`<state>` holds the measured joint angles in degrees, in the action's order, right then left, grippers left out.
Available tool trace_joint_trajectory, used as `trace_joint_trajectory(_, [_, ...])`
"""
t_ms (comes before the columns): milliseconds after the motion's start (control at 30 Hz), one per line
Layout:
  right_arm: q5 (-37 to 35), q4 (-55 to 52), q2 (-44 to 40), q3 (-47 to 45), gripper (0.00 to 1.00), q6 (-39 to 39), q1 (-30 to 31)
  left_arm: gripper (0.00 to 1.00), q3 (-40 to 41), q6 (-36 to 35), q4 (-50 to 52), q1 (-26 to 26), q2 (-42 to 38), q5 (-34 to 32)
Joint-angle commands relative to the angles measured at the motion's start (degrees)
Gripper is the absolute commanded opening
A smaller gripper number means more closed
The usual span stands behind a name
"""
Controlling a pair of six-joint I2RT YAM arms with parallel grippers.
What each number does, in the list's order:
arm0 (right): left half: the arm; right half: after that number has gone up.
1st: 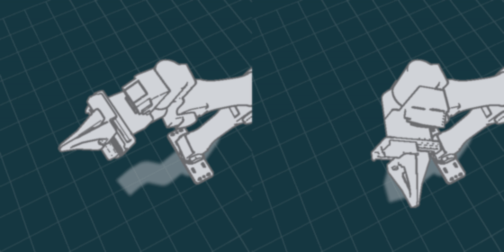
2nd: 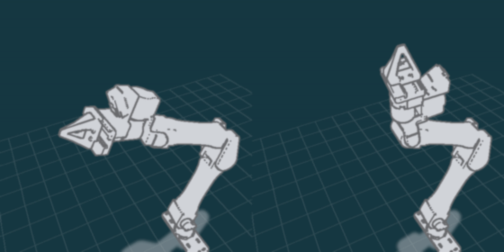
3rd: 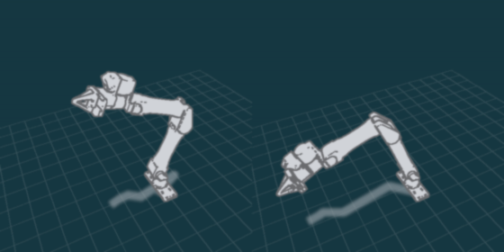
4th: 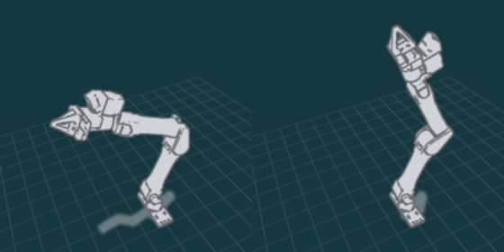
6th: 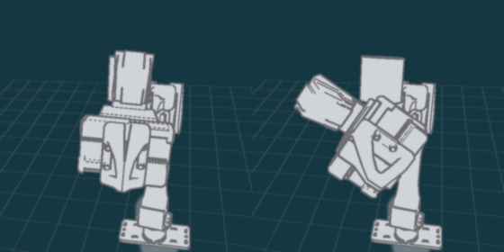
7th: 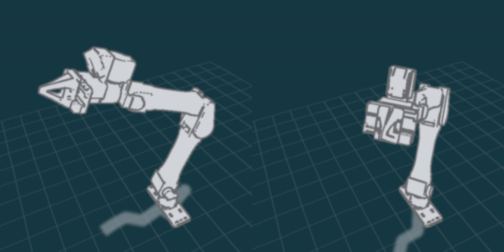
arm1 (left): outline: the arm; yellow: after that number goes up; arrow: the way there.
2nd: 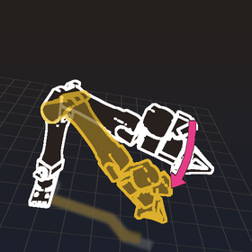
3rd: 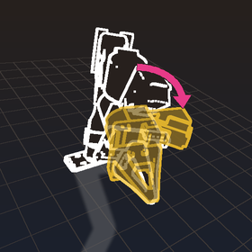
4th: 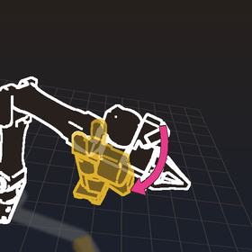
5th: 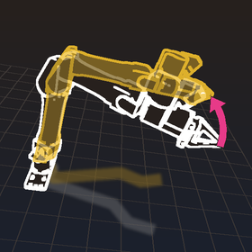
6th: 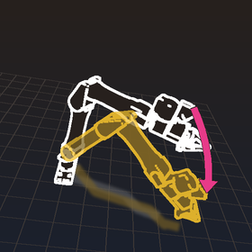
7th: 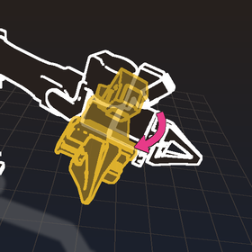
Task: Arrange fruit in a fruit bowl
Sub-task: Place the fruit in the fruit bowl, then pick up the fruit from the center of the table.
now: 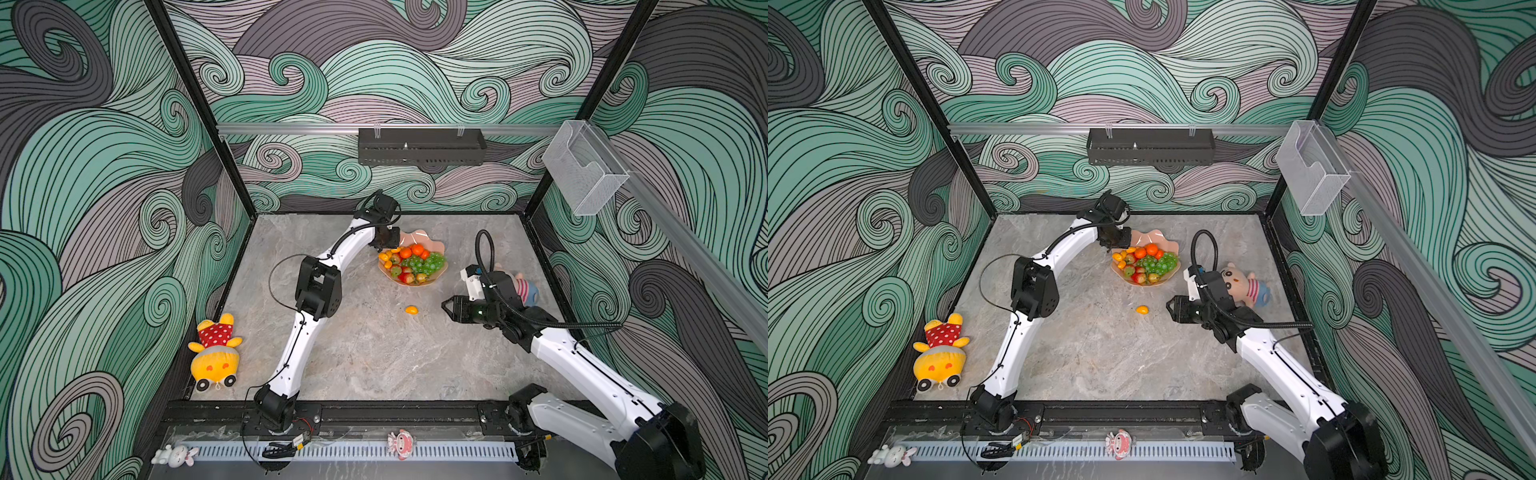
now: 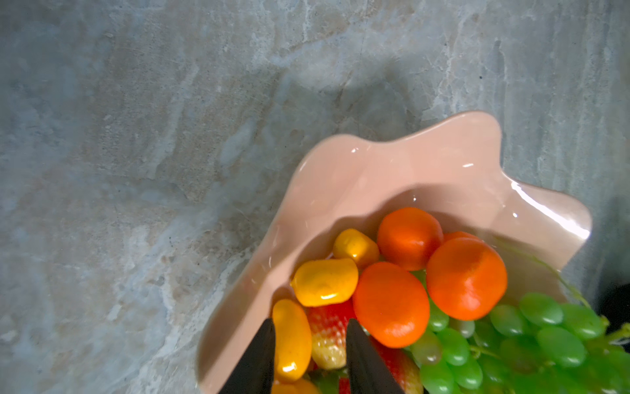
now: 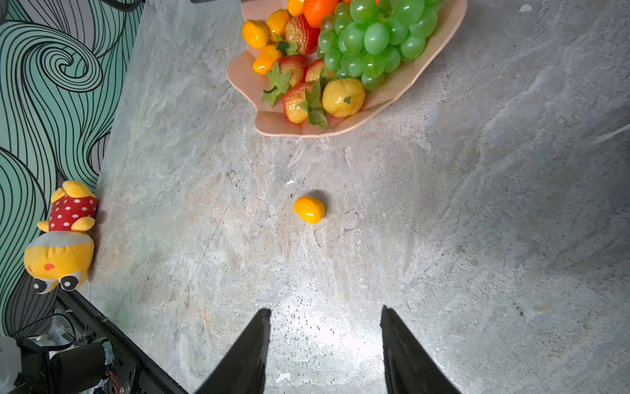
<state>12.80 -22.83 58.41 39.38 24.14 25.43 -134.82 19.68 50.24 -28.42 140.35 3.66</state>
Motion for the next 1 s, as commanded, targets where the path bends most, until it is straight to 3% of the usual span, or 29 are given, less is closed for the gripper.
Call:
trace_joint_trajectory(0, [-1.4, -3.0, 0.3, 0.6, 0.52, -2.8, 0.8, 0.39, 3.9, -0.7, 0.3, -1.9, -10.1, -0.1])
trace_joint_trajectory(133, [-3.9, -5.3, -0.3, 0.6, 0.53, -3.6, 3.1, 0.39, 14.9, 0.6, -1.3, -3.5, -19.4, -0.4])
trace_joint_trajectory(333, [-6.7, -8.1, -1.9, 0.0, 0.53, -2.1, 7.7, 0.42, 37.2, 1.4, -11.7, -7.8, -33.5, -0.4])
trace_joint_trajectory(567, [-10.5, -10.2, -6.4, -2.1, 0.54, 2.8, 12.0, 0.41, 55.4, 3.9, -17.4, -14.4, -42.2, -0.9])
trace_joint_trajectory(733, [-11.8, -12.4, -8.4, -3.4, 0.59, 4.0, 11.5, 0.46, 61.6, 3.2, -20.4, -18.8, -42.2, -0.6])
trace_joint_trajectory(967, [-5.7, -14.1, -11.0, -4.6, 0.59, 4.1, 4.9, 0.50, 60.2, 4.4, -21.1, -20.2, -37.2, -0.9])
